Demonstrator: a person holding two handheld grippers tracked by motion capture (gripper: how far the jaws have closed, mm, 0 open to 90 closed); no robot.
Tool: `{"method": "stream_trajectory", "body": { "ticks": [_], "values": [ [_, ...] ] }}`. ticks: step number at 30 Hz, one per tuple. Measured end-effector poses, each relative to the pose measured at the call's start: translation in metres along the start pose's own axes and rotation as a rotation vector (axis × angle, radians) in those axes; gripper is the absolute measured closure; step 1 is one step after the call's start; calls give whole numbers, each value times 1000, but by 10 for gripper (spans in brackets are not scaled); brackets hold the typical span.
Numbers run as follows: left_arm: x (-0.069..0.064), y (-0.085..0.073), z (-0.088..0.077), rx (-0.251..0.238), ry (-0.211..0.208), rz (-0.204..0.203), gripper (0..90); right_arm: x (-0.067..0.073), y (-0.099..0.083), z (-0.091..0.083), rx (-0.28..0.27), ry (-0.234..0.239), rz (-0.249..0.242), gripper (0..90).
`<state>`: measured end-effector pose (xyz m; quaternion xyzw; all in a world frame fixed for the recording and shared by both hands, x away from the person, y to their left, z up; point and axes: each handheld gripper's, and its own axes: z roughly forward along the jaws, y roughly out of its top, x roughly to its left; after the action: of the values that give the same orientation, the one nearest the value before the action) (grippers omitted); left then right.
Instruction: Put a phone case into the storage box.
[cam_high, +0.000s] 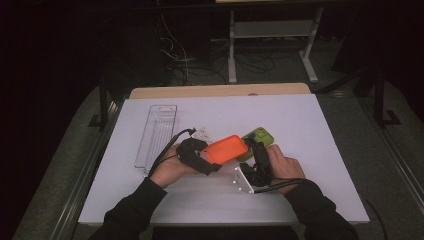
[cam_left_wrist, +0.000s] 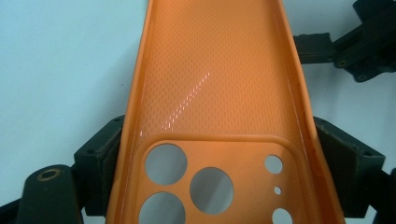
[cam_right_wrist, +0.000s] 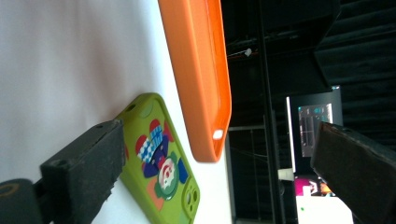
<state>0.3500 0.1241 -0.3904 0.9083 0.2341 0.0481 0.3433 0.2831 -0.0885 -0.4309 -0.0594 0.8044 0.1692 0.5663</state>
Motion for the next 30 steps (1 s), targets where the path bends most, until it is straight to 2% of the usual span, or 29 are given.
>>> {"method": "stream_trajectory", "body": {
  "ticks": [12, 13, 16, 23, 26, 28, 30],
  "values": [
    [0, 1, -2, -14, 0, -5, 157, 3, 14, 11, -14, -43, -63, 145],
    [0, 1, -2, -16, 0, -5, 157, 4, 15, 12, -27, -78, -40, 168],
    [1, 1, -2, -16, 0, -5, 157, 5, 18, 14, -13, -71, -67, 238],
    [0, 1, -2, -14, -3, 3, 157, 8, 18, 13, -10, -75, -82, 362],
    [0, 1, -2, -11, -7, 5, 157, 10, 19, 12, -9, -59, -86, 429],
    [0, 1, -2, -11, -7, 5, 157, 12, 19, 13, -12, -69, -101, 480],
    [0, 1, -2, -10, -7, 5, 157, 14, 20, 13, -12, -58, -111, 518]
  ]
}}
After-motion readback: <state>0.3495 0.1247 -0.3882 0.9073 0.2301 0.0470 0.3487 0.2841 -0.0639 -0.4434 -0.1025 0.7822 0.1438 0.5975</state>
